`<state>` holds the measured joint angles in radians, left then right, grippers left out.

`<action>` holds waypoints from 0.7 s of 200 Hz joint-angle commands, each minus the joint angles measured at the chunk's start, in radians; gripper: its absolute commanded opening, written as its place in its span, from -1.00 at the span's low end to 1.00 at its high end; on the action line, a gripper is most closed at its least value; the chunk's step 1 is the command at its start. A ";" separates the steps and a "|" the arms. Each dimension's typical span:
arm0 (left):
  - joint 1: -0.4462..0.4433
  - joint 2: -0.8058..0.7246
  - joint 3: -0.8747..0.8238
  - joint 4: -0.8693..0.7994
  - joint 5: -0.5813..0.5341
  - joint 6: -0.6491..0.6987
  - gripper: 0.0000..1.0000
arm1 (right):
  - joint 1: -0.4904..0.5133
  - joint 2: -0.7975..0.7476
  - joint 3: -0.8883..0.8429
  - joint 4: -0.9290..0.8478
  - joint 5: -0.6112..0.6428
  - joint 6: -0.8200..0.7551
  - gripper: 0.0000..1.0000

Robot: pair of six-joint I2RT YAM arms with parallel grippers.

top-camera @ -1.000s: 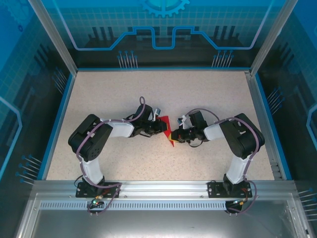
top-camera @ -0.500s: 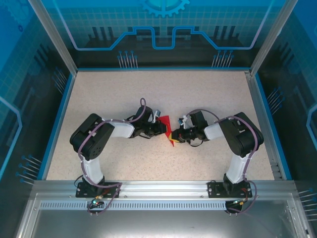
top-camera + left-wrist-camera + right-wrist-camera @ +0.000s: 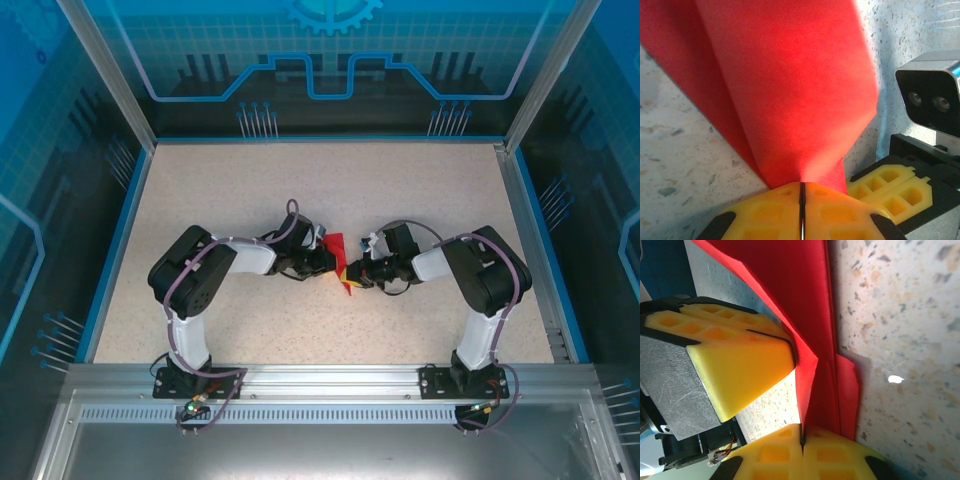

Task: Fold a paper plane with a square sheet of paper (pick it up from the middle)
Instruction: Fold the wing for the fifth time at the center of the table.

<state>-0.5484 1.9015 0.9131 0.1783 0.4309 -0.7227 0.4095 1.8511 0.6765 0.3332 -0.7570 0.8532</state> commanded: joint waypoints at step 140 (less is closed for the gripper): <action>-0.028 0.085 0.133 -0.289 -0.109 0.025 -0.76 | 0.079 -0.271 0.087 -0.429 0.243 -0.264 -0.54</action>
<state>-0.5682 1.9408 1.0451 -0.0231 0.3866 -0.7223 0.4431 1.5795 0.7067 0.0097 -0.5713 0.6586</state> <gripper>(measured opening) 0.120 0.242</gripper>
